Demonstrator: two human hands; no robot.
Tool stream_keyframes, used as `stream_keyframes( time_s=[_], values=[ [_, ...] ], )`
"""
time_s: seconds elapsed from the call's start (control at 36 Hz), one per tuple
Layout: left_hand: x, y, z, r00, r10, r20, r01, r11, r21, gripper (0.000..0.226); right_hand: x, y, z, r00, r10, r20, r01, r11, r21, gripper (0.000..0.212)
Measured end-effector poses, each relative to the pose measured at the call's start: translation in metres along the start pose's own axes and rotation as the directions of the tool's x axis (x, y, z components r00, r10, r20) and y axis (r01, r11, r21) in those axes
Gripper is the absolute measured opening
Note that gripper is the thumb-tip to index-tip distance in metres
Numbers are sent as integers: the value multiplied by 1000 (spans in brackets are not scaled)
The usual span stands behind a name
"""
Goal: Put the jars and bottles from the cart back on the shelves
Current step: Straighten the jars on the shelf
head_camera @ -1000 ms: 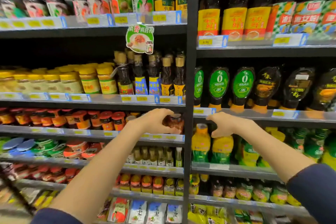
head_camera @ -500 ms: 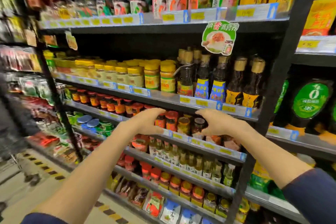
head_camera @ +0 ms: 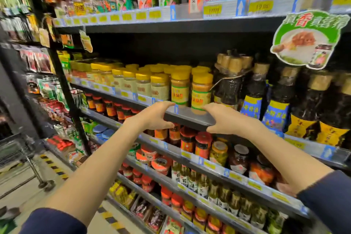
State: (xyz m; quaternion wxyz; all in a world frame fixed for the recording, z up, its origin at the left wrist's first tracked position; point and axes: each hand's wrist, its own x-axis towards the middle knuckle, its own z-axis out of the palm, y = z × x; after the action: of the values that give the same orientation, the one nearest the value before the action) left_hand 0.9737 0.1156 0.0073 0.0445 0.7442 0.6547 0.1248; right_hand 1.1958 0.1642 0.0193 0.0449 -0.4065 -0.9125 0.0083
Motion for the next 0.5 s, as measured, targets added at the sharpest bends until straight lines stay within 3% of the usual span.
stream_keyframes(
  time_s=[0.11,0.31,0.44,0.5],
  values=[
    [19,-14,-2,999,20,-38,-20,1000,-3,78,18,2,2,999,20,-33,-20,1000,-7,55],
    [58,-42,-8,984,130,-125,-130,992,12,81,41,-3,0,993,67,-98,-61,996,67,72],
    [80,-61,-9,968,214,-130,-218,976,-17,80,47,-14,0,958,229,-174,-193,960,202,44],
    [89,-70,-9,958,255,-133,-260,965,-20,79,49,-17,1,936,285,-207,-238,945,225,47]
  ],
)
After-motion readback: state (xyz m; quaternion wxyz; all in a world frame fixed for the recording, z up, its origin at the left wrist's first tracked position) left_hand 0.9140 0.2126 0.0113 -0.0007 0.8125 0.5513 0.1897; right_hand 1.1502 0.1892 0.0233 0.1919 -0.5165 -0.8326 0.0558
